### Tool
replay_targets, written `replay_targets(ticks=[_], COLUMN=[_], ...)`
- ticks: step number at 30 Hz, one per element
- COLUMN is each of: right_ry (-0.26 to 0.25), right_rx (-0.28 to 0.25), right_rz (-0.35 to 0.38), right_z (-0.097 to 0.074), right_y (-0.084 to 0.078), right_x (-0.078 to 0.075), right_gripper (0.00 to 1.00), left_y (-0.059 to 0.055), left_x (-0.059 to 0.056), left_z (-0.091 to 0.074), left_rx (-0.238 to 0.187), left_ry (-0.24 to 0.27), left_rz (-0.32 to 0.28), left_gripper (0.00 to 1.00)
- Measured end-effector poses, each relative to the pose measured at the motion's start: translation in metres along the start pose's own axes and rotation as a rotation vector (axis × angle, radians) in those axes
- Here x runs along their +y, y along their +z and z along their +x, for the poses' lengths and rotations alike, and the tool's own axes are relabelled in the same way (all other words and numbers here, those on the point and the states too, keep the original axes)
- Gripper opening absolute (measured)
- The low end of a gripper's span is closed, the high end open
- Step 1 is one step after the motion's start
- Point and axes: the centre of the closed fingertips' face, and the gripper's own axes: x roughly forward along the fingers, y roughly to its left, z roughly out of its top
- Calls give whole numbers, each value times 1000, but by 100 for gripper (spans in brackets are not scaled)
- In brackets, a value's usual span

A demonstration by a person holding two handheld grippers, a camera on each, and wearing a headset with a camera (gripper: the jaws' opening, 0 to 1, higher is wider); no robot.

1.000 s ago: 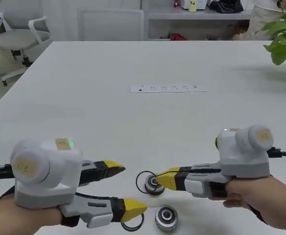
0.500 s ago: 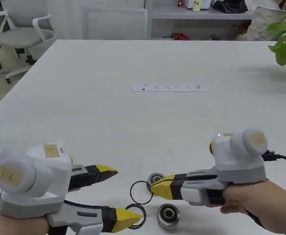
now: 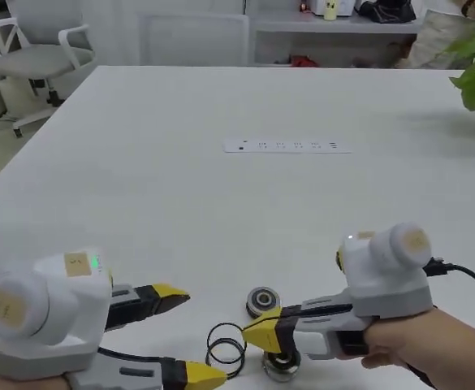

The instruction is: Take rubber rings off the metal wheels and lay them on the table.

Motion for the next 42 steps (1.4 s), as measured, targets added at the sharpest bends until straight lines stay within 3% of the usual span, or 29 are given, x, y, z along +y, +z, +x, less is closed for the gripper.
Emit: replay_targets(ticks=[14, 42], right_ry=[6, -52], right_rx=[48, 48], right_rz=[-2, -36], right_z=[7, 8], right_y=[-13, -13], right_x=[0, -10], right_gripper=[0, 3], left_y=[-2, -7], left_x=[-1, -2], left_z=[2, 2], left_rx=[8, 28], left_ry=[0, -3], left_rz=[-10, -18], left_gripper=[63, 62])
